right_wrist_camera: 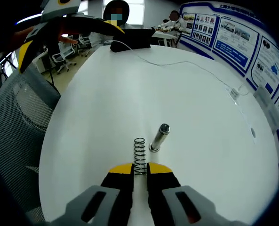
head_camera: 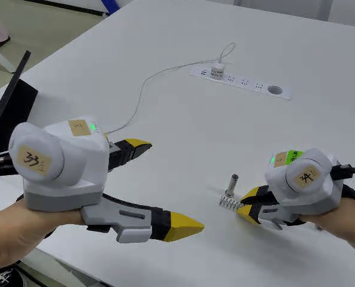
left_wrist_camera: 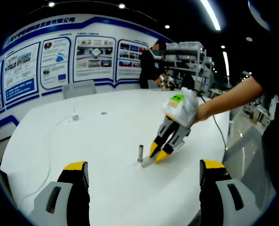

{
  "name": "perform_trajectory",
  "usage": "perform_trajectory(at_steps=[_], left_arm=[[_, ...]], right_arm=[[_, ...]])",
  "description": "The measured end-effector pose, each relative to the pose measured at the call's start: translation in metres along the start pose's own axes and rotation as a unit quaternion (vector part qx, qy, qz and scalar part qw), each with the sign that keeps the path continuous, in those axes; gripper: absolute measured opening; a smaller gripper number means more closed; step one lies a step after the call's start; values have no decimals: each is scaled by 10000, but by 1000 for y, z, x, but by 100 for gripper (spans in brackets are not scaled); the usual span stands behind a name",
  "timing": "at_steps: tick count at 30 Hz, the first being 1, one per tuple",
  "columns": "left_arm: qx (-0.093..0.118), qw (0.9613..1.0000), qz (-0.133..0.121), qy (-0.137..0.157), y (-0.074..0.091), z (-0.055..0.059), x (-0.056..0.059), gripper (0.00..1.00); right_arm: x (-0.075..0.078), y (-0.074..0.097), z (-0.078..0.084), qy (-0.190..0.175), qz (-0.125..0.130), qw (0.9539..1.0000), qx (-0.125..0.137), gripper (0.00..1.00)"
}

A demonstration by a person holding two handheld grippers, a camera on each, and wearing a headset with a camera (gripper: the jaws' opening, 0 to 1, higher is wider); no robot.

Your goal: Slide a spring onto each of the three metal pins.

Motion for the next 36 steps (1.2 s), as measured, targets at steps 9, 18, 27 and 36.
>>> perform_trajectory(at_steps=[9, 18, 27, 36], left_arm=[[21, 10000, -8, 20, 0, 0, 1, 100], [52, 10000, -8, 30, 1, -1, 3, 100], [49, 10000, -19, 39, 1, 0, 1, 100], [48, 10000, 13, 45, -2, -1, 2, 100]], right_arm=[[-1, 2, 2, 167, -12, 9998, -71, 11], [-8, 1, 3, 215, -140, 9996, -111, 12], [-10, -2, 4, 246, -233, 9993, -152, 12], [-12, -2, 5, -97, -305, 9994, -126, 11]])
Point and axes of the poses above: the centre of the closed fingertips' face, and the gripper's own axes: y roughly backward along the fingers, x roughly to its right, z roughly out of its underside, the point moved 3 cm from there along y, roughly backward along the fingers, and after that the axes turned 7 degrees about x, right-handed, at the moved point
